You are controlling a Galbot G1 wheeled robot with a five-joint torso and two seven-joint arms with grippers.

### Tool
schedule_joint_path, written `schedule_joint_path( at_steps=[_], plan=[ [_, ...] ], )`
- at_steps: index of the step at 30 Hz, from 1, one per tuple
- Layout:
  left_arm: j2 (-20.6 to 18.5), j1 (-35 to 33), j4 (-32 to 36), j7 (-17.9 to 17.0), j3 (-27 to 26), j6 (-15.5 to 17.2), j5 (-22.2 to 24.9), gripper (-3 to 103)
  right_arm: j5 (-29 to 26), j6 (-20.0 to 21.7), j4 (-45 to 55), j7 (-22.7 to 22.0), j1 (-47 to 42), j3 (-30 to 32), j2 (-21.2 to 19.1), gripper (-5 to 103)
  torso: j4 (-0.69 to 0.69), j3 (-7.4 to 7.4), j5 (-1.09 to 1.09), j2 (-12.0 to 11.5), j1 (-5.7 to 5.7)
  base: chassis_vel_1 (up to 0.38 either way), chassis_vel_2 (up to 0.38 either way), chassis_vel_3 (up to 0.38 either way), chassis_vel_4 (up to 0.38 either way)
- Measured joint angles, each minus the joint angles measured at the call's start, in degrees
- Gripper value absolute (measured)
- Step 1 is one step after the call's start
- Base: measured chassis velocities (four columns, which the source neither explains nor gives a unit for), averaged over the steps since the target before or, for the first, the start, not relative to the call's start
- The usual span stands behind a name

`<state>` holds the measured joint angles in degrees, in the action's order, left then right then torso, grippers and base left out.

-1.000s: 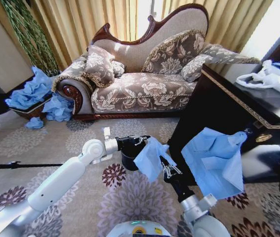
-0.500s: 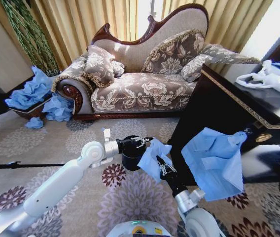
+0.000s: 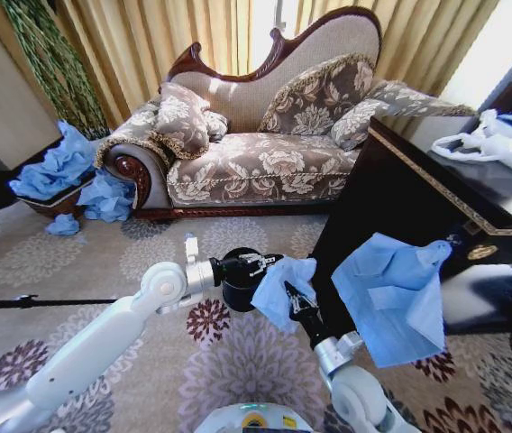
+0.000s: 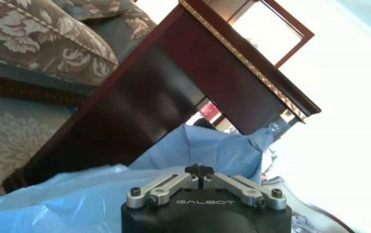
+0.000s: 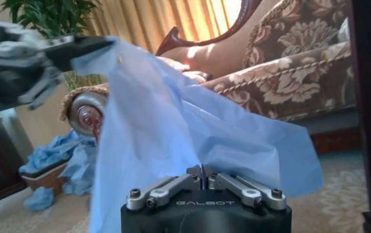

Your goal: Place a garbage bag over the trash bin.

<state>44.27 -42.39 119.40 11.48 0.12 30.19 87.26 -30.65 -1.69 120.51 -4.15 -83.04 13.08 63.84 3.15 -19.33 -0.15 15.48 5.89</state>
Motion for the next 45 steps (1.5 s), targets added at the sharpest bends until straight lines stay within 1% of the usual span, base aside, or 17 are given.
schedule_joint_path(
  at_steps=[5,9,17,27,30,33,37,45],
  plan=[
    [-0.06,-0.8,1.32,0.1,0.19,0.0,-0.06,0,-1.81,0.65,-0.27,-0.58,2.03,1.01,-1.25,0,0.0,0.0,-0.01,0.0,0.0,0.0,0.0,0.0,0.0],
    [0.09,-0.78,1.85,0.1,0.33,0.0,-0.02,0,-2.13,0.85,-0.87,-0.8,3.06,0.6,-1.41,0,0.0,0.0,-0.01,0.0,0.0,0.0,0.0,0.0,0.0],
    [-1.16,-0.73,3.89,0.75,0.58,0.23,0.35,0,-2.91,1.73,-2.54,-2.69,8.12,-3.32,-0.67,0,0.0,0.0,0.0,0.0,0.0,0.0,0.0,0.0,0.0],
    [-2.1,-1.4,5.73,1.18,0.05,0.23,0.32,0,-3.75,2.12,-4.48,-3.49,12.16,-5.33,-1.32,0,0.0,0.0,-0.01,0.0,0.0,0.0,0.0,0.0,0.0],
    [-2.34,-1.1,6.01,1.43,-0.01,0.22,0.33,0,-4.1,2.25,-5.31,-4.06,14.03,-6.43,-1.32,0,0.0,0.0,0.0,0.0,0.0,0.0,0.0,0.0,0.0],
    [-2.67,-1.03,6.76,1.48,-0.23,0.16,0.47,0,-4.72,2.44,-7.28,-4.99,18.17,-8.22,-1.3,0,0.0,0.0,0.0,0.0,0.0,0.0,0.0,0.0,0.0],
    [-2.78,-1.11,7.24,1.47,-0.98,0.11,0.8,0,-5.07,2.54,-8.33,-5.53,20.32,-9.52,-1.64,0,-0.01,0.0,-0.01,0.0,0.0,0.0,0.0,0.0,0.0],
    [-1.85,0.99,5.78,1.79,-1.77,-0.21,1.02,0,-4.64,2.53,-8.96,-5.52,19.74,-10.6,-1.78,0,0.0,0.0,-0.01,0.0,0.0,0.0,0.0,0.0,0.0]
  ],
)
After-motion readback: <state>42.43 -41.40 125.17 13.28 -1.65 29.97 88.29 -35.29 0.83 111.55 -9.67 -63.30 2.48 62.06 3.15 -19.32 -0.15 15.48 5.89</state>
